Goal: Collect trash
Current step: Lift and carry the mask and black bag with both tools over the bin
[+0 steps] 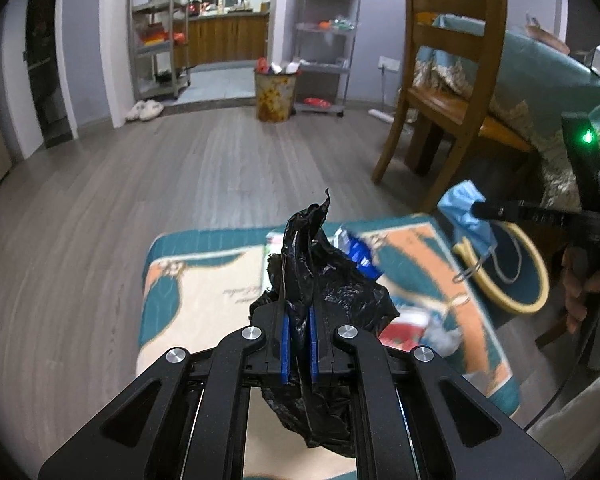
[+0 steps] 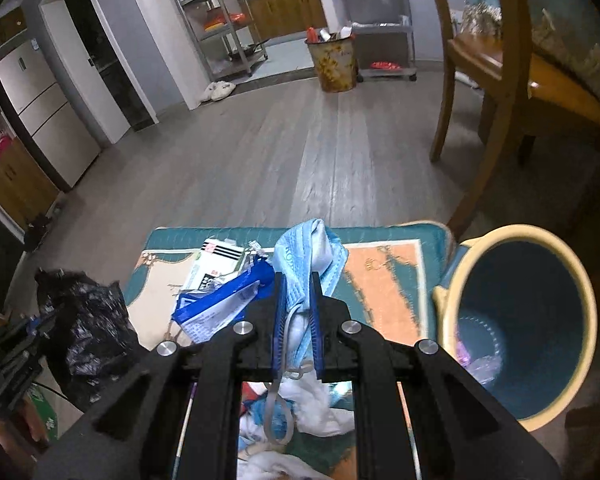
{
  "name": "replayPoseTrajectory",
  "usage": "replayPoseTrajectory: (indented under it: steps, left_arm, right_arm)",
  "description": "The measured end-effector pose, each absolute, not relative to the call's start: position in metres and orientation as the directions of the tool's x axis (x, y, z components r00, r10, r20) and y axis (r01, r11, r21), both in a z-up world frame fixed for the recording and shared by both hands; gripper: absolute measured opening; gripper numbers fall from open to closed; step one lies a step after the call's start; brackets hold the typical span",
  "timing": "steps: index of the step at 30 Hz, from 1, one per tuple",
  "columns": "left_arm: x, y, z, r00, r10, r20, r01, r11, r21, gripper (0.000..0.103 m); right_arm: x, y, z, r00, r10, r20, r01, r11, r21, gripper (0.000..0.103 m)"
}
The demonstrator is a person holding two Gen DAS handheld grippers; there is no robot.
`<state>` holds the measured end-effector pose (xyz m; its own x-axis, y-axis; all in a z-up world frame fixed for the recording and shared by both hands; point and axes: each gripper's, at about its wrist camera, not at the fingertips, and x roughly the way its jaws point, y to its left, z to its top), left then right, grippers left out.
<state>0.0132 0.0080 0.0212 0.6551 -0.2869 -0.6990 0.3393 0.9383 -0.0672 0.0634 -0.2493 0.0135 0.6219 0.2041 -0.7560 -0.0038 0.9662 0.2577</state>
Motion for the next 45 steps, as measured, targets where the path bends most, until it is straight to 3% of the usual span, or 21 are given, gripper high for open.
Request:
replayPoseTrajectory:
  steps: [9,22,37,45]
  left_arm:
    - [0.016,-0.053,0.042,0.662,-0.363,-0.656,0.424,0.903,-0.072,0.008]
    - [0.025,-0.155,0.029,0.603,-0.444,-0.662,0.547,0.835,-0.062,0.008]
    - [0.037,-0.252,-0.007,0.491,-0.541,-0.682,0.641,0.755,-0.137,0.008]
    - [0.046,-0.289,-0.036,0.41,-0.589,-0.697,0.635,0.732,-0.246,0.008]
  right_arm:
    - [0.048,-0.284,0.019,0.646,0.148,-0.749,0.021,0.977,0.212,0.011]
    - [0.035,-0.381,0.012,0.677,0.037,-0.735,0.144,0.973,0.182,0.011]
    - [0.019,-0.488,-0.054,0.583,-0.03,-0.812,0.334,0.92,0.206,0.011]
    - [0.02,-0.505,-0.09,0.505,0.004,-0.863,0.38,0.897,0.227,0.011]
